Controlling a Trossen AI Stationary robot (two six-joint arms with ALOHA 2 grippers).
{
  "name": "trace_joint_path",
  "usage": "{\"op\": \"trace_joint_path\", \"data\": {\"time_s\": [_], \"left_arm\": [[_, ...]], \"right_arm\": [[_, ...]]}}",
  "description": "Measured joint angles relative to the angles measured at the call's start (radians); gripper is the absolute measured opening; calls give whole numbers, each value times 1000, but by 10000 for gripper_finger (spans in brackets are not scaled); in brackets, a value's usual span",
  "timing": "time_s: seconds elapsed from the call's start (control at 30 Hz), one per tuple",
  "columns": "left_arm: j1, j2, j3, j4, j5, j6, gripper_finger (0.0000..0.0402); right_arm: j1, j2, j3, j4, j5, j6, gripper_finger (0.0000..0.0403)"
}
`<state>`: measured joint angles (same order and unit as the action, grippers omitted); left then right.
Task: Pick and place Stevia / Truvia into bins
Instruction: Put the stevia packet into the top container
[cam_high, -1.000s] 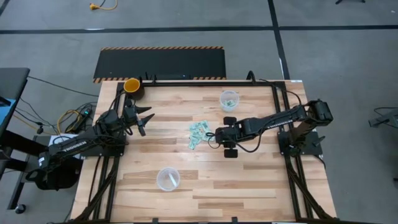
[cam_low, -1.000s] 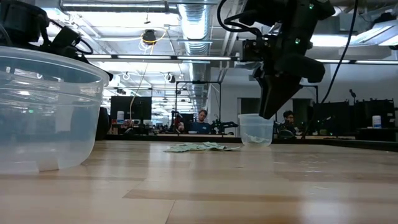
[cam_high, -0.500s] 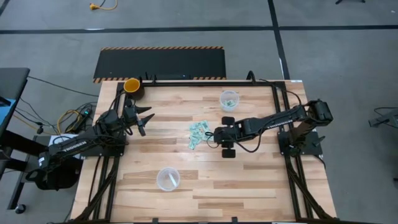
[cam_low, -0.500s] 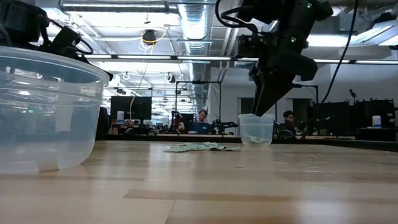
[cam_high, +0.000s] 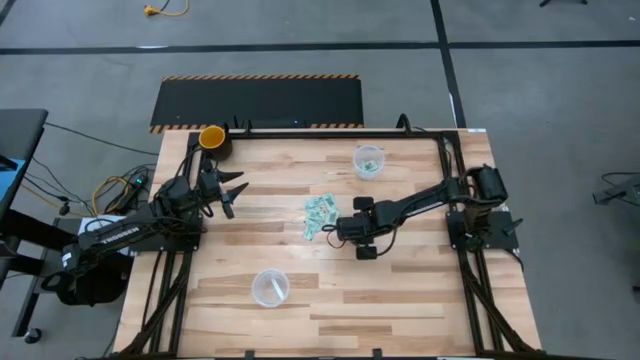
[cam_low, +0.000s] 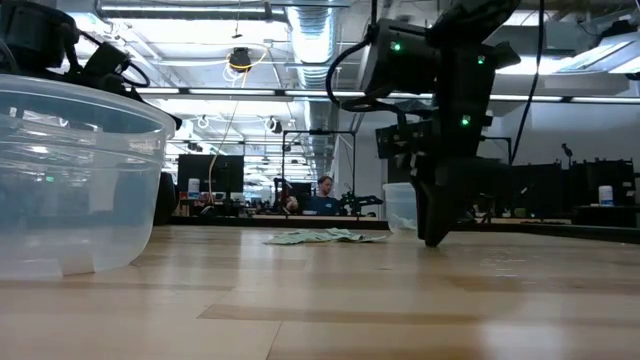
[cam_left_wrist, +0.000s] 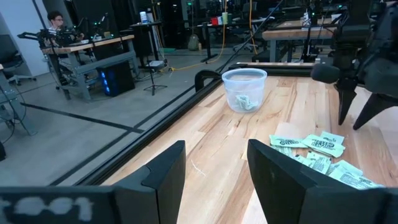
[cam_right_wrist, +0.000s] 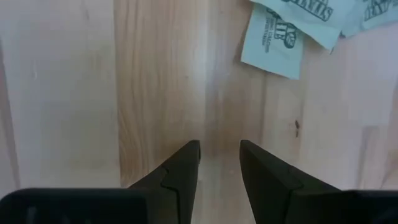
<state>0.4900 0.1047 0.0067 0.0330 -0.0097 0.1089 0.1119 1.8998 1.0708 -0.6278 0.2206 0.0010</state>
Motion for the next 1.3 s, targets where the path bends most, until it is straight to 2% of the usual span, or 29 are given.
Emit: {"op": "trace_joint_path", "data": {"time_s": [0.17, 0.3, 0.4, 0.53, 0.63, 0.93, 1.0, 1.13, 1.2, 1.3], "left_arm": [[0, 0, 0, 0, 0, 0, 163], [0, 0, 0, 0, 1, 0, 163], [0, 0, 0, 0, 1, 0, 163], [0, 0, 0, 0, 1, 0, 163], [0, 0, 0, 0, 1, 0, 163], [0, 0, 0, 0, 1, 0, 163], [0, 0, 0, 0, 1, 0, 163], [0, 0, 0, 0, 0, 0, 163], [0, 0, 0, 0, 0, 0, 163], [0, 0, 0, 0, 0, 0, 163]], "right_arm": [[9, 8, 3, 1, 6, 0, 116], [12, -33, 11, 23, -11, -2, 116], [12, -57, 27, 172, -29, 29, 116], [10, -99, 30, 376, -28, 167, 116], [8, -110, 29, 440, -23, 261, 116], [-40, -126, 54, 517, -13, 92, 116], [-45, -126, 54, 537, -14, 183, 116], [-38, -127, 55, 578, -15, 493, 116], [-34, -127, 54, 592, -17, 544, 116], [-35, -127, 55, 576, -16, 524, 116]]}}
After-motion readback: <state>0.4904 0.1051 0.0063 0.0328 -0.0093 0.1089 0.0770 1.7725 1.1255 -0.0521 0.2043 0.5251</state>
